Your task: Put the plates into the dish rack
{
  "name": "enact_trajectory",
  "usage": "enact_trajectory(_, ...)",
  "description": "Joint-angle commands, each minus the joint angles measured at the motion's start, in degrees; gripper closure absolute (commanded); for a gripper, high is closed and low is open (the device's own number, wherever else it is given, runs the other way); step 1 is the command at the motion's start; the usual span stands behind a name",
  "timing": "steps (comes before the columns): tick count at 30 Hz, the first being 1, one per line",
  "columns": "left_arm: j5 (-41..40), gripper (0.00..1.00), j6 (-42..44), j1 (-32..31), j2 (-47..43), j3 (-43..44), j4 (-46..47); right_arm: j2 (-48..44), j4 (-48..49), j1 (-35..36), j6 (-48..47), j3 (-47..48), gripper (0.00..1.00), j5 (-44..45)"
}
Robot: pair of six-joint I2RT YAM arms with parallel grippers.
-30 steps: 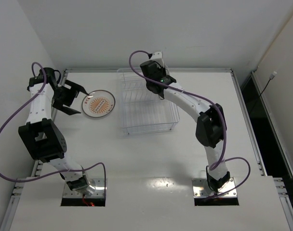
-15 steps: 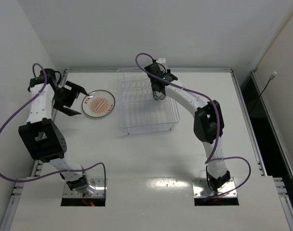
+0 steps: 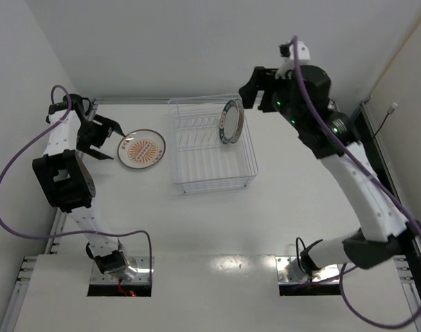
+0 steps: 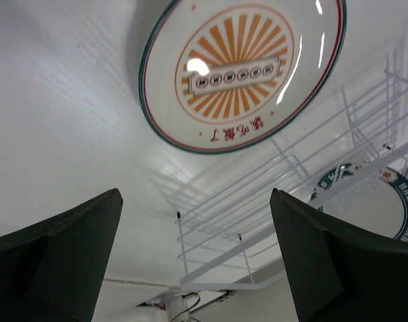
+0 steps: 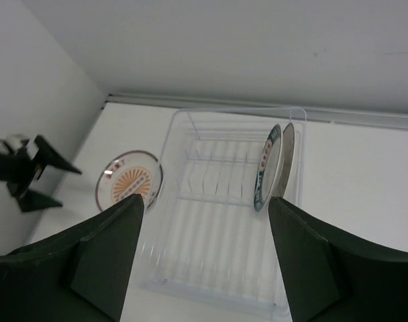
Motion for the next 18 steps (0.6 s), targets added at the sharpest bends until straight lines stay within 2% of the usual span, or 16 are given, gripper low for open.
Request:
enact_trajectory(1, -2.71, 0.10, 2.21, 1.41, 4.67, 5.75, 1.10, -5.37, -3.46, -1.62, -1.25, -10.07, 0.28, -10.26)
enact_trajectory(6, -2.89, 0.11, 3.01, 1.94, 8.82, 7.35, 3.74, -14.37, -6.10, -4.00, -1.79, -18.61, 0.24, -5.01)
enact_trajectory(11, -11.41, 0.11, 6.43, 2.72, 15.41, 13.84, 2.77, -17.19, -6.71, -5.41, -1.79, -19.32, 0.22, -6.31)
enact_trajectory(14, -10.29, 0.11, 9.24, 4.48, 17.88, 14.47, 4.61, -17.19, -6.10, -5.93, -0.57, -19.32, 0.22, -8.59)
enact_trajectory(16, -7.57, 0.16, 11.52, 4.49, 18.49, 12.90, 7.68, -17.19, -5.57, -5.93, 0.23, -19.32, 0.22, -9.21)
enact_trajectory(18, -2.91, 0.16, 11.53, 4.49, 19.11, 10.70, 11.19, -17.19, -5.57, -5.93, 0.85, -20.55, 0.22, -9.21)
